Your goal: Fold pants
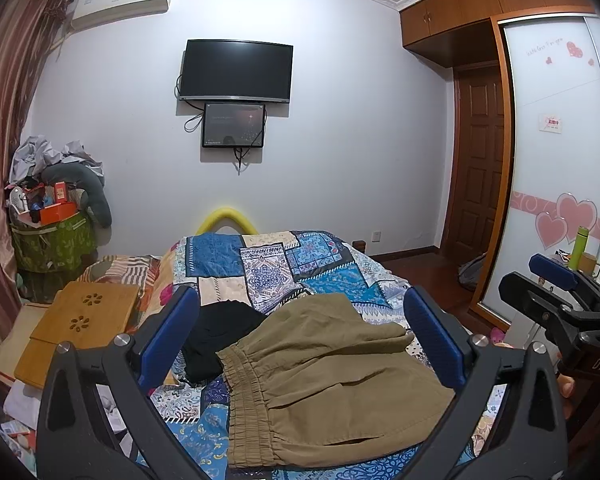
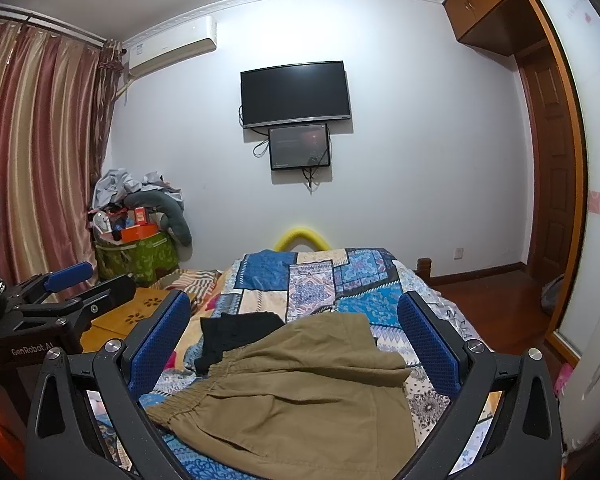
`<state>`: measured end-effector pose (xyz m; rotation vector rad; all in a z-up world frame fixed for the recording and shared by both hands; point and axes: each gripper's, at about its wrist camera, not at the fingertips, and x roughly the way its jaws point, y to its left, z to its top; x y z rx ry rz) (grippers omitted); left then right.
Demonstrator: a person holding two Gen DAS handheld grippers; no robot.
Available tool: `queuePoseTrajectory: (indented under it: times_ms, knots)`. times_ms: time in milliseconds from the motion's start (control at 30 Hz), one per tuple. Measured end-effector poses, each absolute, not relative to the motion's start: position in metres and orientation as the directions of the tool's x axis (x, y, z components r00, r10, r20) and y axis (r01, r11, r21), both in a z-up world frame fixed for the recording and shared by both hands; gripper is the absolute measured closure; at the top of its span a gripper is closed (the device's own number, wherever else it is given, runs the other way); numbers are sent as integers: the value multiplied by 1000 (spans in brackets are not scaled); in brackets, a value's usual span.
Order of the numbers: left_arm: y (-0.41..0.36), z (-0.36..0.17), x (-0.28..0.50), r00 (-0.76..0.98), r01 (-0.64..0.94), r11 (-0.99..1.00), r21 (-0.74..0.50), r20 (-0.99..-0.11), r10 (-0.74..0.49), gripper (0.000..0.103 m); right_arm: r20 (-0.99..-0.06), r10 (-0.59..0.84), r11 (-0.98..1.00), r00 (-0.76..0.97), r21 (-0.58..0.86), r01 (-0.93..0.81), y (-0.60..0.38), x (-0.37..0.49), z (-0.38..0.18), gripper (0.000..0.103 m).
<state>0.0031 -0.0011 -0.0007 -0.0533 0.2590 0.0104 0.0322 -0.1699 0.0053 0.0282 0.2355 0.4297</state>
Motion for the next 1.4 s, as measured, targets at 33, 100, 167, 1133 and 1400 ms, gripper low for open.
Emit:
queuePoseTrajectory:
  times_ms: [33,100,167,1133,1400]
  knots:
    - [-1,0,3,967,-17,998,-52,-257,4,0,-223,415,909,882,80,-408,-167,32,1,0]
    - [-2,0,3,966,-18,998,-53,-257,4,0,-226,415,909,881,84,-407,-167,34,0,0]
    - [-1,-1,3,967,-19,998,-52,-256,5,0,-229,414,910,881,85,-406,-169,33,1,0]
    - [1,3,2,967,-14,999,-47,-255,1,0,-234,410,912,882,96,-398,-173,34,3,0]
    - [-2,0,2,967,-15,999,-47,-254,2,0,-233,410,912,882,97,-399,-174,34,3,0]
